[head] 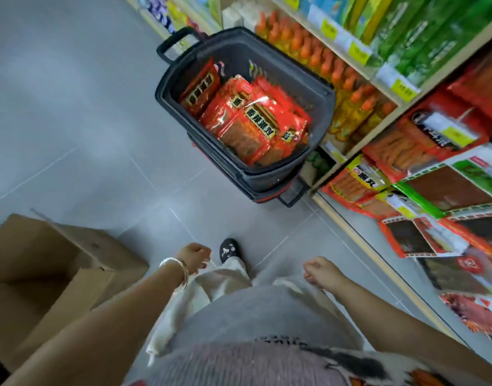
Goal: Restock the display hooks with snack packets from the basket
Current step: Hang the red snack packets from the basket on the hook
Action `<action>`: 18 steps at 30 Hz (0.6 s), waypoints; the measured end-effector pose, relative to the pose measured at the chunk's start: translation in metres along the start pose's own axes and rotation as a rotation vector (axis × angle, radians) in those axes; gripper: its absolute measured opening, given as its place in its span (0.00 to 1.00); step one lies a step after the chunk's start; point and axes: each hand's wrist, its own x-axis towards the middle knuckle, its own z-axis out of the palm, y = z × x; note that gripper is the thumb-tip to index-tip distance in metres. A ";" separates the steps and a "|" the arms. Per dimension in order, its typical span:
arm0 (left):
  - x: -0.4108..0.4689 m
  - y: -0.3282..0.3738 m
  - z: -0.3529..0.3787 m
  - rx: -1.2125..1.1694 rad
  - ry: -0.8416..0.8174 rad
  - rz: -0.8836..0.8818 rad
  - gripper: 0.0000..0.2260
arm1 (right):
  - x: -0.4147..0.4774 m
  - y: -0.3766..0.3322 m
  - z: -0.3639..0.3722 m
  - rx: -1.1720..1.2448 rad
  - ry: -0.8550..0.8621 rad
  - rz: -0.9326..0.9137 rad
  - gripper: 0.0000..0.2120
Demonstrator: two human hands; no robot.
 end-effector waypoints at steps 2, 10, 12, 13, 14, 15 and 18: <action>0.011 0.015 -0.027 -0.031 0.036 0.005 0.04 | 0.006 -0.030 0.011 0.011 0.014 -0.046 0.08; 0.038 0.041 -0.050 -0.143 0.040 -0.041 0.04 | 0.037 -0.146 0.002 0.136 0.039 -0.198 0.06; 0.047 0.049 -0.045 -0.239 0.031 -0.080 0.05 | 0.052 -0.178 -0.007 0.200 0.040 -0.203 0.06; 0.052 0.058 -0.045 -0.301 0.043 -0.092 0.05 | 0.062 -0.193 -0.011 0.249 0.046 -0.195 0.05; 0.057 0.069 -0.045 -0.352 0.061 -0.090 0.06 | 0.072 -0.208 -0.016 0.299 0.047 -0.181 0.05; 0.062 0.083 -0.047 -0.378 0.077 -0.079 0.07 | 0.084 -0.223 -0.022 0.335 0.036 -0.157 0.06; 0.076 0.135 -0.060 -0.367 0.098 0.002 0.08 | 0.121 -0.261 -0.038 0.352 -0.033 0.005 0.05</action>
